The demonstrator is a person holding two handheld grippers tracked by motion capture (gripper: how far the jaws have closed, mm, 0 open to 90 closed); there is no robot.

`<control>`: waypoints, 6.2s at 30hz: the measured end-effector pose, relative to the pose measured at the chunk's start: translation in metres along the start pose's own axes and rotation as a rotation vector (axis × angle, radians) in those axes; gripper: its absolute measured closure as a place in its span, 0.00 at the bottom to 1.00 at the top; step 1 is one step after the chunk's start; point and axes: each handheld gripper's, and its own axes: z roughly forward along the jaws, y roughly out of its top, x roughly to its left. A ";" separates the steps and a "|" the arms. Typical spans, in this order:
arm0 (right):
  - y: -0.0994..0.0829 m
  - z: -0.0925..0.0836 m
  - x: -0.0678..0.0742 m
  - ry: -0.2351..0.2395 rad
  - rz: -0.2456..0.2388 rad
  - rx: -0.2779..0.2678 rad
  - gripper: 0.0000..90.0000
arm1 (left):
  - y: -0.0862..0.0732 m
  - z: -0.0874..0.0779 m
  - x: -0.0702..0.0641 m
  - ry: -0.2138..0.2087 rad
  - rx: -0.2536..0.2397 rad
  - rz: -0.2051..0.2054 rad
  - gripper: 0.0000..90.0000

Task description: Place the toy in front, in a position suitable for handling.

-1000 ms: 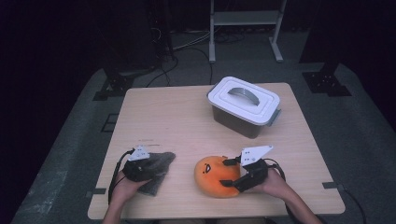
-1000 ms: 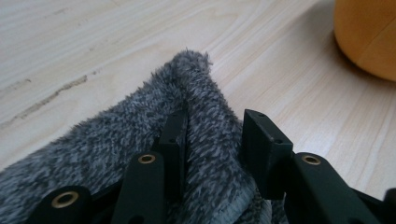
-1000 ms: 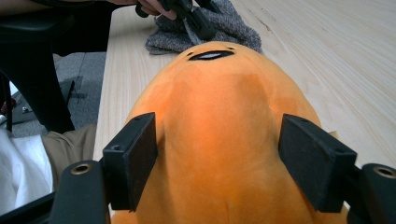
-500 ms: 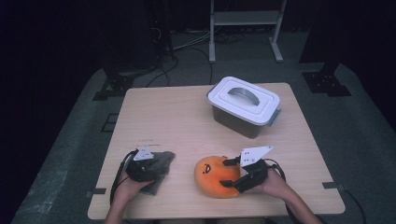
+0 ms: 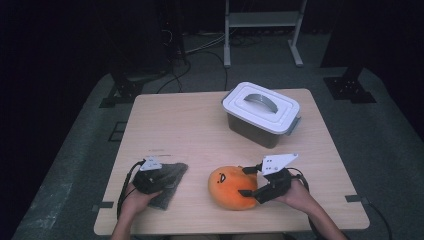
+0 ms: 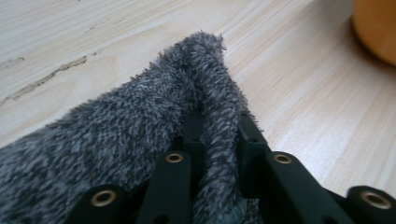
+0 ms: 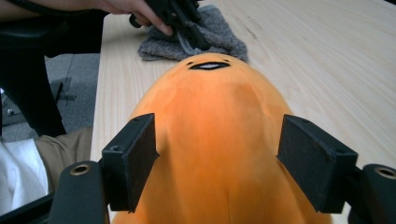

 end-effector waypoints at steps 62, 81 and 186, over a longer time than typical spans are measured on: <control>-0.017 0.008 -0.009 0.016 0.013 0.077 0.27 | 0.115 -0.006 -0.104 -0.478 -0.083 0.413 0.63; -0.016 0.010 -0.004 0.020 -0.063 0.089 0.28 | 0.142 0.037 -0.114 -0.448 0.109 0.427 0.42; 0.000 0.039 -0.007 0.002 -0.134 0.129 0.33 | 0.073 0.004 -0.057 -0.408 -0.031 0.255 0.84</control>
